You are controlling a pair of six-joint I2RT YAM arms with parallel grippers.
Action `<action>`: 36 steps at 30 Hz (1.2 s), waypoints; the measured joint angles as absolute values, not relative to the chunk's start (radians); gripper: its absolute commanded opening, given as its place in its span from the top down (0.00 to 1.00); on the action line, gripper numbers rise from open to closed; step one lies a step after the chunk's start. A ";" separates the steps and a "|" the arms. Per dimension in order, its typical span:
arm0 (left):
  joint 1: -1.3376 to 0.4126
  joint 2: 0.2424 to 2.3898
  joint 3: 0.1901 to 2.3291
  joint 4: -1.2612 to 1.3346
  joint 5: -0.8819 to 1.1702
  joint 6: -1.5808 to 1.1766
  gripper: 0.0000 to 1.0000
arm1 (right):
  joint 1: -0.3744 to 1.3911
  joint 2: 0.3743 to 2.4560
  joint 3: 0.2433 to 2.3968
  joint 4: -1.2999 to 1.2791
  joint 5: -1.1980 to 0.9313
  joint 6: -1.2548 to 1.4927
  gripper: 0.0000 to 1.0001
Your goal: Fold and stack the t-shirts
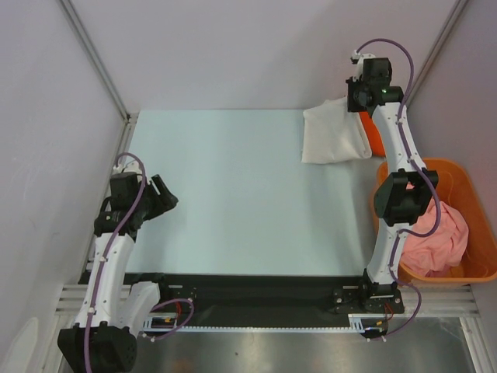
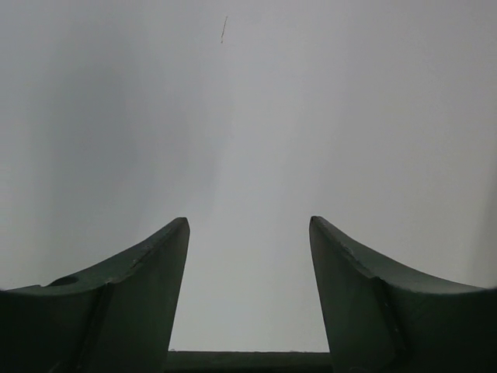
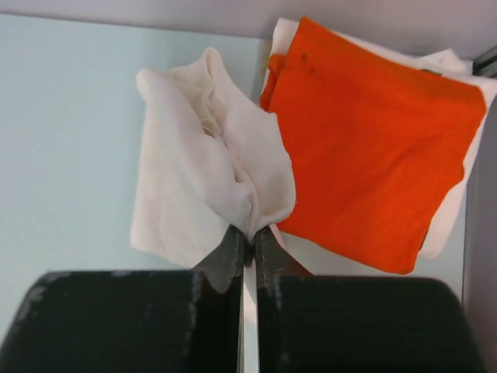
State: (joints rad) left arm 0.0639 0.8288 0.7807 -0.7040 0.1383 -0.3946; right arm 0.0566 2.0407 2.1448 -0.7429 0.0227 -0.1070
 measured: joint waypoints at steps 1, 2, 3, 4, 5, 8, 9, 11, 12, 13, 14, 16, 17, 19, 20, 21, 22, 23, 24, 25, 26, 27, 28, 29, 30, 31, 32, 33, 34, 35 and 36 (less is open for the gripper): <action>0.064 0.832 0.781 -0.697 0.136 -0.395 0.31 | 0.055 2.041 2.159 -0.744 0.024 -0.113 1.00; 0.064 0.838 0.781 -0.690 0.134 -0.396 0.31 | 0.054 2.041 2.173 -0.746 0.027 -0.119 1.00; 0.064 0.845 0.781 -0.685 0.134 -0.396 0.31 | 0.053 2.045 2.189 -0.748 0.030 -0.127 1.00; 0.064 0.852 0.781 -0.681 0.134 -0.397 0.31 | 0.053 2.046 2.200 -0.748 0.031 -0.133 1.00; 0.064 0.860 0.781 -0.677 0.134 -0.398 0.31 | 0.053 2.049 2.214 -0.750 0.033 -0.138 1.00; 0.064 0.870 0.781 -0.673 0.134 -0.400 0.31 | 0.053 2.058 2.250 -0.762 0.039 -0.154 1.00; 0.064 0.870 0.780 -0.672 0.134 -0.400 0.31 | 0.053 2.059 2.260 -0.768 0.040 -0.159 1.00; 0.064 0.870 0.781 -0.666 0.134 -0.400 0.31 | 0.053 2.059 2.274 -0.779 0.042 -0.165 1.00; 0.064 0.870 0.781 -0.665 0.134 -0.400 0.31 | 0.053 2.059 2.280 -0.783 0.043 -0.168 1.00; 0.064 0.870 0.780 -0.664 0.134 -0.400 0.31 | 0.053 2.059 2.288 -0.786 0.045 -0.175 1.00; 0.064 0.870 0.780 -0.664 0.134 -0.400 0.31 | 0.053 2.059 2.291 -0.789 0.046 -0.178 1.00; 0.064 0.870 0.780 -0.663 0.134 -0.400 0.31 | 0.052 2.059 2.300 -0.793 0.046 -0.185 1.00; 0.064 0.870 0.780 -0.662 0.134 -0.400 0.31 | 0.052 2.059 2.302 -0.794 0.047 -0.188 1.00; 0.064 0.870 0.780 -0.662 0.134 -0.401 0.31 | 0.051 2.059 2.308 -0.795 0.048 -0.198 1.00; 0.064 0.870 0.780 -0.661 0.134 -0.401 0.31 | 0.051 2.059 2.312 -0.796 0.048 -0.202 1.00; 0.064 0.870 0.780 -0.661 0.134 -0.401 0.31 | 0.049 2.059 2.317 -0.797 0.049 -0.205 1.00; 0.064 0.870 0.780 -0.660 0.134 -0.401 0.31 | 0.047 2.059 2.323 -0.797 0.049 -0.208 1.00; 0.064 0.870 0.779 -0.660 0.134 -0.401 0.31 | 0.044 2.059 2.331 -0.799 0.049 -0.212 1.00; 0.064 0.870 0.779 -0.660 0.134 -0.401 0.31 | 0.041 2.059 2.337 -0.797 0.049 -0.214 1.00; 0.064 0.870 0.779 -0.660 0.134 -0.402 0.31 | 0.038 2.059 2.343 -0.796 0.049 -0.216 1.00; 0.064 0.870 0.778 -0.659 0.134 -0.402 0.31 | 0.034 2.059 2.349 -0.794 0.049 -0.218 1.00; 0.064 0.870 0.778 -0.659 0.134 -0.402 0.31 | 0.029 2.059 2.351 -0.791 0.048 -0.220 1.00; 0.064 0.871 0.778 -0.659 0.134 -0.402 0.31 | 0.024 2.059 2.352 -0.789 0.048 -0.221 1.00; 0.064 0.872 0.778 -0.659 0.134 -0.402 0.31 | 0.020 2.059 2.355 -0.789 0.048 -0.223 1.00; 0.064 0.873 0.778 -0.659 0.134 -0.402 0.31 | 0.016 2.059 2.357 -0.790 0.048 -0.223 1.00; 0.064 0.874 0.778 -0.659 0.134 -0.402 0.31 | 0.013 2.059 2.359 -0.792 0.048 -0.223 1.00; 0.064 0.875 0.778 -0.659 0.134 -0.402 0.31 | 0.005 2.059 2.364 -0.793 0.046 -0.224 1.00; 0.064 0.878 0.778 -0.659 0.134 -0.402 0.31 | 0.001 2.059 2.367 -0.792 0.045 -0.225 1.00; 0.064 0.881 0.778 -0.659 0.134 -0.402 0.31 | -0.006 2.059 2.372 -0.791 0.045 -0.226 1.00; 0.064 0.883 0.778 -0.659 0.134 -0.402 0.31 | -0.012 2.059 2.375 -0.788 0.045 -0.227 1.00; 0.064 0.884 0.778 -0.659 0.134 -0.402 0.31 | -0.018 2.059 2.378 -0.788 0.045 -0.228 1.00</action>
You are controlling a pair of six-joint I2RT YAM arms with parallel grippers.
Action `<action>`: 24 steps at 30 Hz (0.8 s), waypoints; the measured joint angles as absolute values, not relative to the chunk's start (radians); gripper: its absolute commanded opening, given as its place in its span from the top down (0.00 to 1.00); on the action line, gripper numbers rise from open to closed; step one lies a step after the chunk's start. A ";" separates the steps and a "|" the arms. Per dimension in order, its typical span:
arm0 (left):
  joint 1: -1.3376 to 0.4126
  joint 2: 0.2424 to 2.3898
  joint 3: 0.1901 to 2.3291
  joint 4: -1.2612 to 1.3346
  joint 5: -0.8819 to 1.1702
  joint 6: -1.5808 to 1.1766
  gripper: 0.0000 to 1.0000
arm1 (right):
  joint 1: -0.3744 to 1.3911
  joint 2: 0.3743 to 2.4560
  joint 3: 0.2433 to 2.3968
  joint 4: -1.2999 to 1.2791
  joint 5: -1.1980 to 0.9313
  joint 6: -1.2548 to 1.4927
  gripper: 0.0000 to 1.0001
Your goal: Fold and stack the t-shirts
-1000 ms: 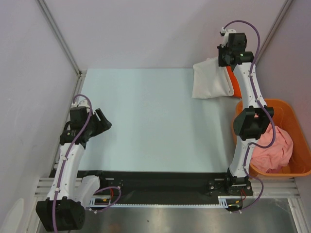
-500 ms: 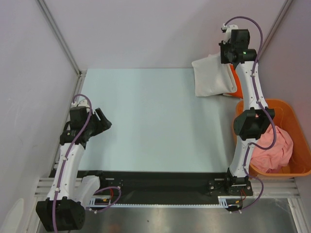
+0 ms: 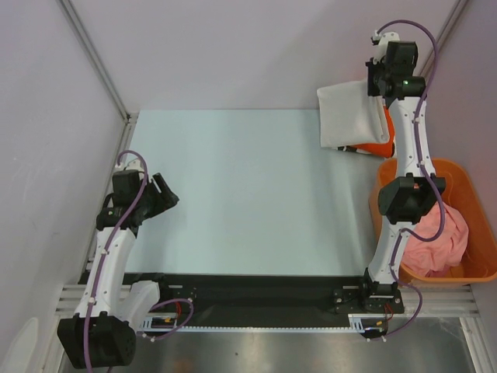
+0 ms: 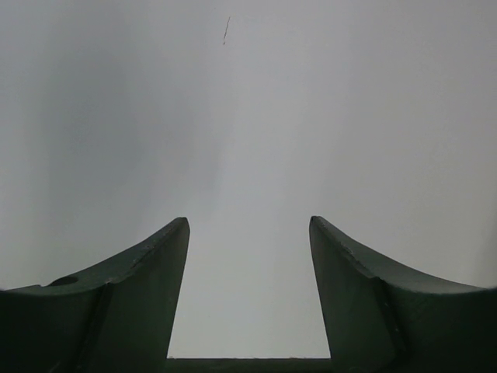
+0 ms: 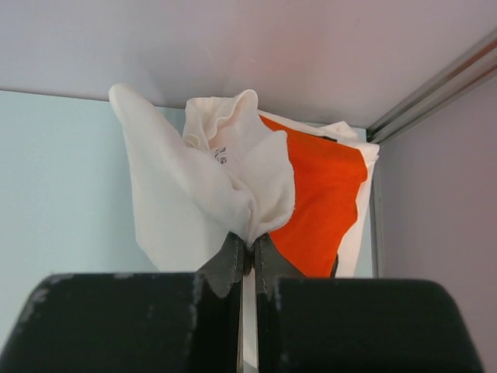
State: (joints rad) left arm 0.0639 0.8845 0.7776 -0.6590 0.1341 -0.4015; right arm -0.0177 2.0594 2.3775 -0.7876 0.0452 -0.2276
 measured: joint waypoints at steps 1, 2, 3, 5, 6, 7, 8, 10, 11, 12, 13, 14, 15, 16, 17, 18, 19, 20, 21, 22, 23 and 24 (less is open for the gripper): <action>0.064 0.886 0.777 -0.659 0.134 -0.402 0.31 | -0.024 2.060 2.379 -0.787 0.045 -0.229 1.00; 0.064 0.887 0.777 -0.659 0.134 -0.402 0.31 | -0.027 2.061 2.381 -0.786 0.045 -0.230 1.00; 0.064 0.887 0.777 -0.659 0.134 -0.402 0.31 | -0.034 2.065 2.384 -0.784 0.045 -0.230 1.00; 0.064 0.888 0.777 -0.659 0.134 -0.402 0.31 | -0.043 2.073 2.385 -0.775 0.045 -0.230 1.00; 0.064 0.889 0.776 -0.658 0.134 -0.402 0.31 | -0.047 2.078 2.385 -0.772 0.045 -0.229 1.00; 0.064 0.889 0.774 -0.658 0.134 -0.402 0.31 | -0.053 2.084 2.385 -0.768 0.044 -0.229 1.00; 0.064 0.891 0.773 -0.658 0.134 -0.402 0.31 | -0.058 2.088 2.385 -0.763 0.044 -0.229 1.00; 0.064 0.894 0.772 -0.658 0.134 -0.402 0.31 | -0.071 2.103 2.385 -0.749 0.040 -0.229 1.00; 0.064 0.896 0.772 -0.658 0.134 -0.402 0.31 | -0.078 2.113 2.385 -0.740 0.039 -0.229 1.00; 0.064 0.898 0.771 -0.658 0.134 -0.402 0.31 | -0.085 2.121 2.385 -0.730 0.038 -0.230 1.00; 0.064 0.900 0.770 -0.658 0.134 -0.402 0.31 | -0.093 2.131 2.385 -0.721 0.037 -0.229 1.00; 0.064 0.901 0.770 -0.658 0.134 -0.402 0.31 | -0.099 2.139 2.385 -0.715 0.036 -0.230 1.00; 0.064 0.902 0.768 -0.657 0.134 -0.402 0.31 | -0.107 2.150 2.385 -0.706 0.035 -0.230 1.00; 0.064 0.904 0.767 -0.657 0.134 -0.402 0.31 | -0.115 2.161 2.385 -0.696 0.033 -0.230 1.00; 0.064 0.905 0.767 -0.657 0.134 -0.402 0.31 | -0.121 2.170 2.385 -0.683 0.033 -0.229 1.00; 0.064 0.905 0.767 -0.657 0.134 -0.402 0.31 | -0.129 2.183 2.385 -0.671 0.028 -0.230 1.00; 0.064 0.908 0.767 -0.656 0.134 -0.402 0.31 | -0.136 2.194 2.385 -0.657 0.027 -0.230 1.00; 0.064 0.910 0.767 -0.656 0.133 -0.402 0.31 | -0.143 2.205 2.385 -0.638 0.025 -0.230 1.00; 0.064 0.913 0.767 -0.656 0.133 -0.402 0.31 | -0.149 2.218 2.386 -0.623 0.024 -0.230 1.00; 0.064 0.917 0.767 -0.656 0.133 -0.402 0.31 | -0.155 2.233 2.390 -0.606 0.021 -0.231 1.00; 0.064 0.920 0.767 -0.656 0.133 -0.402 0.31 | -0.161 2.252 2.399 -0.590 0.021 -0.231 1.00; 0.064 0.922 0.767 -0.656 0.133 -0.402 0.31 | -0.165 2.267 2.406 -0.573 0.020 -0.231 1.00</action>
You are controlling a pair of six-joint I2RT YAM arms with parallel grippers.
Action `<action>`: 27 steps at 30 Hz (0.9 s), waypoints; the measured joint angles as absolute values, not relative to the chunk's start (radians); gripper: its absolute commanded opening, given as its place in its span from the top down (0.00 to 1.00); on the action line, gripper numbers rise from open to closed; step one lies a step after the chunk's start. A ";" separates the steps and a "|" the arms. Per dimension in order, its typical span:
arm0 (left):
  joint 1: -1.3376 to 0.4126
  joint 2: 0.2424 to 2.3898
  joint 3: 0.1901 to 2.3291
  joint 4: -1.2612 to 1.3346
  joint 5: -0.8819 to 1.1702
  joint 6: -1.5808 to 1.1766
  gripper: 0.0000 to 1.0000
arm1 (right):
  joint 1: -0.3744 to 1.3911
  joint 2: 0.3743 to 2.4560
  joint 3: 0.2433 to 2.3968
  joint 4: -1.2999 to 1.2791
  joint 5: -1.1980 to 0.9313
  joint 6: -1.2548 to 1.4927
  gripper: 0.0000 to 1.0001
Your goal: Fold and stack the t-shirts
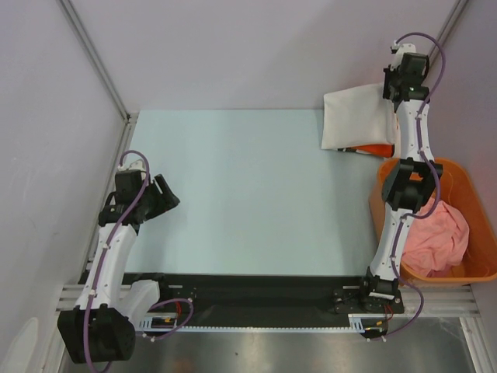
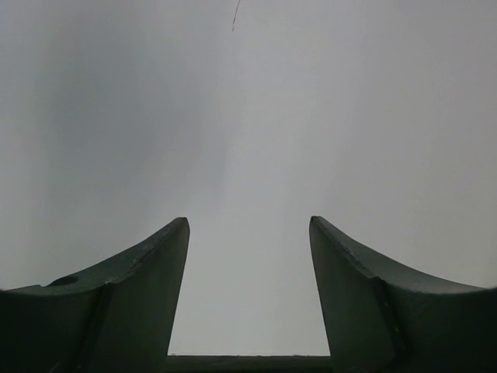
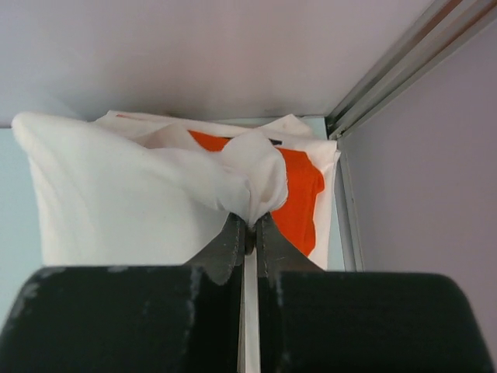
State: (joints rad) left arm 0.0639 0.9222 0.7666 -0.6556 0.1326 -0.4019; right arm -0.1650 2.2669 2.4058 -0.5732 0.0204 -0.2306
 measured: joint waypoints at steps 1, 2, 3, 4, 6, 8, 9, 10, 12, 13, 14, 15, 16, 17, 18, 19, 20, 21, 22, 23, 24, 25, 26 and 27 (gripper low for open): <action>0.064 0.924 0.766 -0.656 0.131 -0.402 0.31 | -0.170 2.289 2.416 -0.554 0.022 -0.231 1.00; 0.064 0.925 0.766 -0.656 0.130 -0.402 0.31 | -0.175 2.315 2.430 -0.531 0.025 -0.230 1.00; 0.064 0.926 0.767 -0.656 0.129 -0.402 0.31 | -0.178 2.343 2.444 -0.505 0.035 -0.230 1.00; 0.064 0.927 0.767 -0.656 0.126 -0.402 0.31 | -0.180 2.374 2.459 -0.478 0.048 -0.229 0.97; 0.064 0.931 0.766 -0.656 0.124 -0.402 0.31 | -0.181 2.439 2.495 -0.418 0.105 -0.219 0.55; 0.064 0.939 0.766 -0.656 0.121 -0.402 0.31 | -0.178 2.508 2.512 -0.337 0.204 -0.205 0.01; 0.064 0.943 0.767 -0.656 0.118 -0.402 0.31 | -0.176 2.537 2.512 -0.299 0.260 -0.198 0.00; 0.064 0.946 0.766 -0.656 0.115 -0.403 0.31 | -0.174 2.558 2.512 -0.283 0.302 -0.197 0.00; 0.064 0.947 0.766 -0.656 0.113 -0.403 0.31 | -0.171 2.592 2.508 -0.270 0.397 -0.167 0.00; 0.064 0.947 0.766 -0.656 0.112 -0.403 0.31 | -0.170 2.593 2.494 -0.266 0.432 -0.150 0.00; 0.064 0.947 0.766 -0.656 0.111 -0.403 0.31 | -0.168 2.593 2.479 -0.258 0.461 -0.137 0.00; 0.064 0.947 0.766 -0.656 0.111 -0.403 0.31 | -0.167 2.586 2.460 -0.235 0.485 -0.126 0.00; 0.064 0.947 0.766 -0.656 0.111 -0.403 0.31 | -0.166 2.576 2.440 -0.224 0.499 -0.118 0.00; 0.064 0.946 0.766 -0.656 0.110 -0.403 0.31 | -0.165 2.563 2.423 -0.214 0.514 -0.110 0.00; 0.064 0.945 0.766 -0.656 0.111 -0.403 0.31 | -0.162 2.550 2.414 -0.209 0.524 -0.103 0.00; 0.064 0.943 0.766 -0.656 0.111 -0.403 0.31 | -0.159 2.535 2.409 -0.210 0.533 -0.097 0.00; 0.064 0.940 0.766 -0.656 0.111 -0.403 0.31 | -0.157 2.518 2.408 -0.211 0.537 -0.090 0.00; 0.064 0.935 0.766 -0.656 0.111 -0.403 0.31 | -0.154 2.495 2.407 -0.212 0.538 -0.080 0.00; 0.064 0.930 0.766 -0.656 0.110 -0.403 0.30 | -0.152 2.473 2.403 -0.214 0.537 -0.071 0.00; 0.064 0.925 0.766 -0.656 0.110 -0.403 0.31 | -0.148 2.428 2.389 -0.219 0.537 -0.054 0.00; 0.064 0.918 0.766 -0.656 0.109 -0.403 0.31 | -0.144 2.398 2.379 -0.223 0.535 -0.043 0.00; 0.064 0.913 0.766 -0.656 0.109 -0.403 0.31 | -0.138 2.349 2.362 -0.226 0.532 -0.026 0.00; 0.064 0.906 0.766 -0.656 0.108 -0.403 0.30 | -0.131 2.295 2.336 -0.231 0.524 -0.011 0.00; 0.064 0.898 0.766 -0.656 0.107 -0.403 0.30 | -0.120 2.231 2.305 -0.238 0.515 0.007 0.00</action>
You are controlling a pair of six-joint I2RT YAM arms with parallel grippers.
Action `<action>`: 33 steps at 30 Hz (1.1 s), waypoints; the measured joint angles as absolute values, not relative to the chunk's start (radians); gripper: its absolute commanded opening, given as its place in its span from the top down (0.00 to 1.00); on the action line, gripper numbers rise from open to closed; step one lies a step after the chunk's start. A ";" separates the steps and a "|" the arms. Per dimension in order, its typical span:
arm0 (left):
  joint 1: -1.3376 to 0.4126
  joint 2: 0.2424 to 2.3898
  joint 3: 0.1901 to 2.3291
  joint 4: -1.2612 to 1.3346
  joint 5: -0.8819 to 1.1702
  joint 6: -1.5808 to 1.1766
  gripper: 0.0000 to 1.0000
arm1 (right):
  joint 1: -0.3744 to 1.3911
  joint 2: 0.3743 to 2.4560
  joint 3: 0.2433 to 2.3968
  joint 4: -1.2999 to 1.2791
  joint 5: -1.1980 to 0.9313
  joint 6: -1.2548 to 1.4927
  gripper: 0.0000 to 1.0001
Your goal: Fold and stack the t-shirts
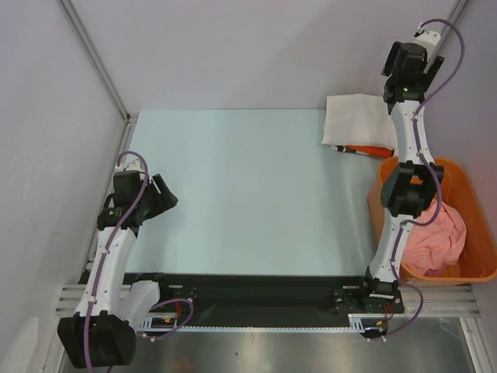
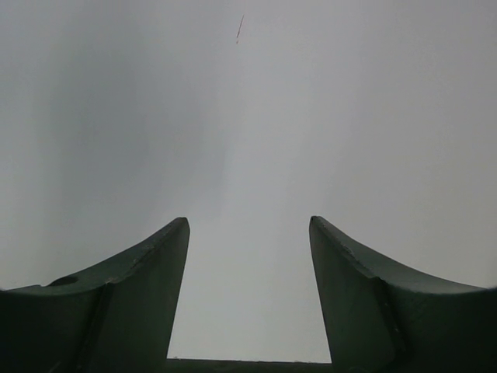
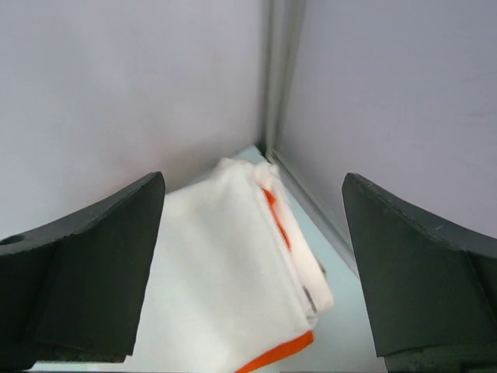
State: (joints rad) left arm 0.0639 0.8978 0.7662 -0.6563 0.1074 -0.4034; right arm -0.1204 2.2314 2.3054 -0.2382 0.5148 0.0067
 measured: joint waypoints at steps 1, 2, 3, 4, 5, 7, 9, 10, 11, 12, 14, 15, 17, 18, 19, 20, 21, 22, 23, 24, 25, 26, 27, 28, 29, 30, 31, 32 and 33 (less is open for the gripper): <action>0.064 0.891 0.766 -0.656 0.107 -0.403 0.30 | -0.109 2.183 2.282 -0.242 0.507 0.017 0.00; 0.064 0.881 0.766 -0.656 0.107 -0.405 0.30 | -0.096 2.123 2.245 -0.246 0.494 0.031 0.00; 0.064 0.873 0.766 -0.656 0.107 -0.409 0.30 | -0.078 2.059 2.206 -0.257 0.486 0.046 0.00; 0.064 0.865 0.766 -0.656 0.107 -0.410 0.30 | -0.057 2.000 2.170 -0.266 0.475 0.062 0.00; 0.064 0.859 0.766 -0.656 0.107 -0.410 0.30 | -0.031 1.938 2.127 -0.268 0.457 0.080 0.00; 0.064 0.852 0.766 -0.655 0.107 -0.410 0.30 | 0.026 1.807 2.003 -0.285 0.426 0.123 0.00; 0.064 0.852 0.766 -0.655 0.107 -0.410 0.30 | 0.086 1.683 1.860 -0.283 0.394 0.172 0.00; 0.064 0.850 0.766 -0.655 0.107 -0.410 0.30 | 0.131 1.600 1.750 -0.281 0.382 0.202 0.00; 0.064 0.848 0.766 -0.655 0.107 -0.410 0.30 | 0.171 1.534 1.663 -0.291 0.376 0.229 0.00; 0.064 0.841 0.766 -0.655 0.107 -0.410 0.30 | 0.233 1.450 1.547 -0.309 0.368 0.274 0.00; 0.064 0.834 0.766 -0.654 0.108 -0.410 0.30 | 0.306 1.344 1.377 -0.246 0.390 0.339 0.00; 0.064 0.833 0.766 -0.653 0.110 -0.410 0.30 | 0.338 1.285 1.290 -0.257 0.405 0.368 0.00; 0.064 0.831 0.766 -0.653 0.113 -0.410 0.30 | 0.416 1.154 1.131 -0.330 0.423 0.443 0.00; 0.064 0.831 0.766 -0.652 0.117 -0.410 0.30 | 0.439 1.113 1.091 -0.355 0.428 0.481 0.00; 0.064 0.831 0.766 -0.652 0.118 -0.410 0.30 | 0.448 1.082 1.066 -0.373 0.431 0.512 0.00; 0.064 0.831 0.766 -0.652 0.121 -0.410 0.30 | 0.448 1.064 1.052 -0.381 0.433 0.534 0.00; 0.064 0.831 0.766 -0.652 0.128 -0.410 0.30 | 0.448 1.048 1.045 -0.398 0.434 0.559 0.00; 0.064 0.831 0.766 -0.652 0.132 -0.410 0.30 | 0.446 1.045 1.046 -0.402 0.436 0.572 0.00; 0.064 0.831 0.765 -0.652 0.136 -0.410 0.29 | 0.444 1.048 1.056 -0.419 0.439 0.588 0.00; 0.064 0.831 0.765 -0.652 0.138 -0.410 0.30 | 0.444 1.056 1.072 -0.440 0.441 0.602 0.00; 0.063 0.831 0.765 -0.652 0.139 -0.410 0.30 | 0.444 1.069 1.093 -0.461 0.442 0.613 0.00; 0.062 0.831 0.765 -0.652 0.142 -0.410 0.30 | 0.444 1.086 1.121 -0.477 0.441 0.622 0.00; 0.061 0.831 0.765 -0.652 0.143 -0.410 0.30 | 0.444 1.101 1.145 -0.490 0.440 0.627 0.00; 0.058 0.831 0.765 -0.652 0.143 -0.410 0.30 | 0.444 1.121 1.178 -0.506 0.439 0.632 0.00; 0.056 0.831 0.765 -0.652 0.143 -0.410 0.30 | 0.444 1.137 1.206 -0.520 0.437 0.636 0.00; 0.053 0.832 0.765 -0.652 0.144 -0.410 0.29 | 0.444 1.154 1.240 -0.530 0.435 0.640 0.00; 0.050 0.833 0.765 -0.652 0.144 -0.410 0.30 | 0.444 1.170 1.271 -0.539 0.429 0.645 0.00; 0.046 0.834 0.765 -0.652 0.144 -0.410 0.30 | 0.444 1.183 1.299 -0.551 0.425 0.652 0.00; 0.041 0.837 0.765 -0.652 0.144 -0.410 0.30 | 0.444 1.193 1.323 -0.559 0.418 0.657 0.00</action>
